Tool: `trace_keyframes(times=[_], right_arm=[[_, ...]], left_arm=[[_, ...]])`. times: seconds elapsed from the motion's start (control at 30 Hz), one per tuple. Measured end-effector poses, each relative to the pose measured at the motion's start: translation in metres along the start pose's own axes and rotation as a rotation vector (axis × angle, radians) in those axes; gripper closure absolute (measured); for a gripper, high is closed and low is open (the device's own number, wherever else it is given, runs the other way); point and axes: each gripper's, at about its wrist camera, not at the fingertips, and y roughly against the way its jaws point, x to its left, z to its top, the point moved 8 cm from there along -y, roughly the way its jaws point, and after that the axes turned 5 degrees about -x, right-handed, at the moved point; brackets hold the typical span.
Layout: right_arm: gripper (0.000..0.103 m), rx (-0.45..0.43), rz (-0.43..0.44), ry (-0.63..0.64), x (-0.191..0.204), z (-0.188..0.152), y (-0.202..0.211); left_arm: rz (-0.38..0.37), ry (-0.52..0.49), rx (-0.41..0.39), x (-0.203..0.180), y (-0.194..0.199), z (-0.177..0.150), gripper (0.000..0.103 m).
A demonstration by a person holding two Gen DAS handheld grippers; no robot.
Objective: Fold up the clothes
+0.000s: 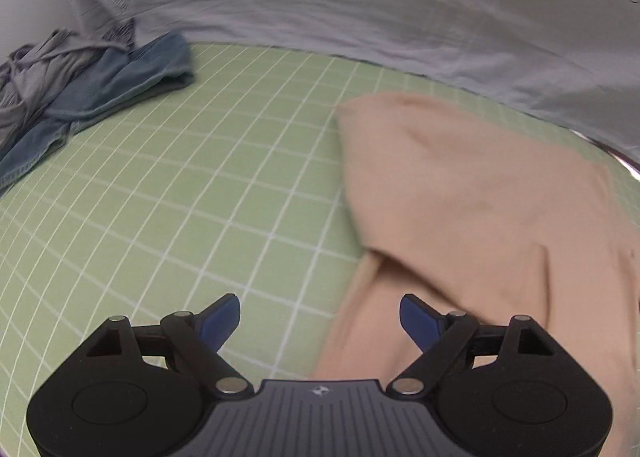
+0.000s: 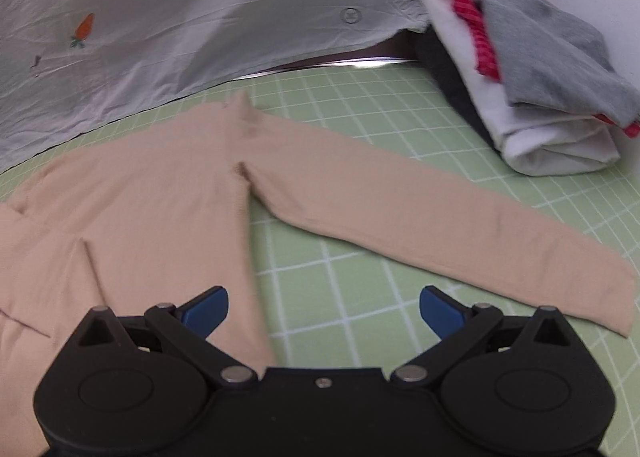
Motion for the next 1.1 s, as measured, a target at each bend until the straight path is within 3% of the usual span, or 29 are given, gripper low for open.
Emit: trace_keyframes(times=[0.2, 0.47, 0.57, 0.6, 0.77, 0.87, 0.9, 1.1], right_arm=[[0.004, -0.015, 0.143, 0.096, 0.080, 0.010, -0.011], [0.016, 0.024, 0.256, 0.198, 0.144, 0.001, -0.013], [0.030, 0.055, 0.294, 0.201, 0.151, -0.005, -0.014], [0.039, 0.063, 0.304, 0.201, 0.152, -0.007, -0.015], [0.065, 0.066, 0.351, 0.286, 0.162, -0.011, -0.011], [0.091, 0.059, 0.387, 0.304, 0.164, -0.006, -0.007], [0.095, 0.051, 0.396, 0.297, 0.162, -0.003, -0.005], [0.096, -0.053, 0.375, 0.217, 0.129, 0.033, 0.001]], left_arm=[[0.077, -0.031, 0.077, 0.021, -0.013, -0.023, 0.016], [0.081, -0.032, 0.103, 0.022, -0.021, -0.029, 0.006], [0.081, -0.011, 0.113, 0.025, -0.024, -0.031, 0.001], [0.078, 0.000, 0.117, 0.025, -0.025, -0.031, 0.000], [0.060, 0.047, 0.129, 0.028, -0.029, -0.032, 0.000], [0.063, 0.040, 0.130, 0.027, -0.028, -0.032, 0.000], [0.068, 0.029, 0.128, 0.026, -0.027, -0.031, 0.000], [0.028, 0.031, 0.059, 0.021, -0.012, -0.013, 0.000]])
